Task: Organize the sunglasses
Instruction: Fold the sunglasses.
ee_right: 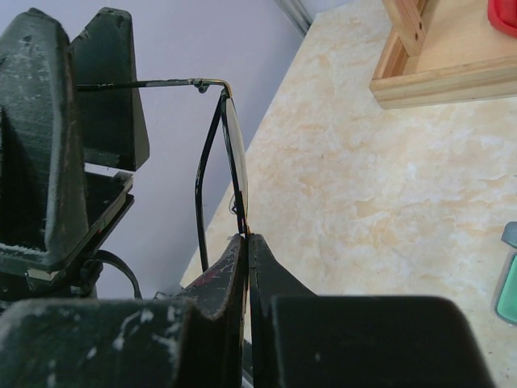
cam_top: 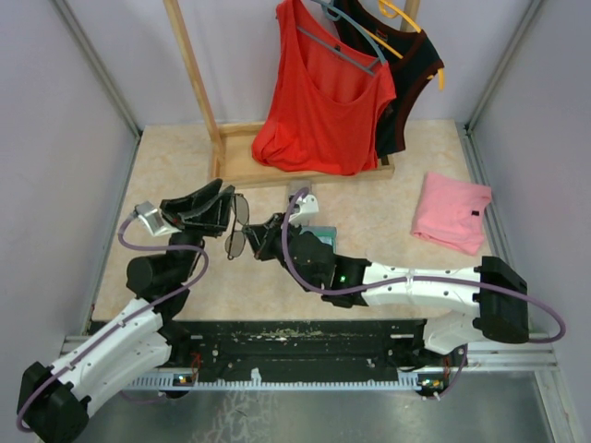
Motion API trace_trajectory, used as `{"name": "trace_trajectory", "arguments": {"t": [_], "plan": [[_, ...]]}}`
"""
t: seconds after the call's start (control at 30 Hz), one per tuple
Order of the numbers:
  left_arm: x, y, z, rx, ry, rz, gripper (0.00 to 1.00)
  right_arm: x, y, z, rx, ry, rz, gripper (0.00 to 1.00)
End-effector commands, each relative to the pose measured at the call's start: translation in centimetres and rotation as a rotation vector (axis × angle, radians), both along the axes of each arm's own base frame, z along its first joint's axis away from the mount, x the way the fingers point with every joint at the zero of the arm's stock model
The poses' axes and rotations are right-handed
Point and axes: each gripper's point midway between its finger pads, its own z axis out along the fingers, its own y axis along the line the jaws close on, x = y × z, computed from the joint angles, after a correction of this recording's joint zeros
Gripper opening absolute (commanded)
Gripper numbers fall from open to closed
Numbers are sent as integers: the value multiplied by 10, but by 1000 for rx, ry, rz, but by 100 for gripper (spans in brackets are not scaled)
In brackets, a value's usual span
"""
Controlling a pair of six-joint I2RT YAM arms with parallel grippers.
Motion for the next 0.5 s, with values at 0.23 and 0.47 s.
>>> {"name": "trace_trajectory", "arguments": {"t": [0.23,0.47], "plan": [[-7,6,6,24,41,6,71,27,-46,38,40,-67,-165,0],[-7,13,-20,125,208,36,69,48,-120,28,-2,-83,-322,0]]}}
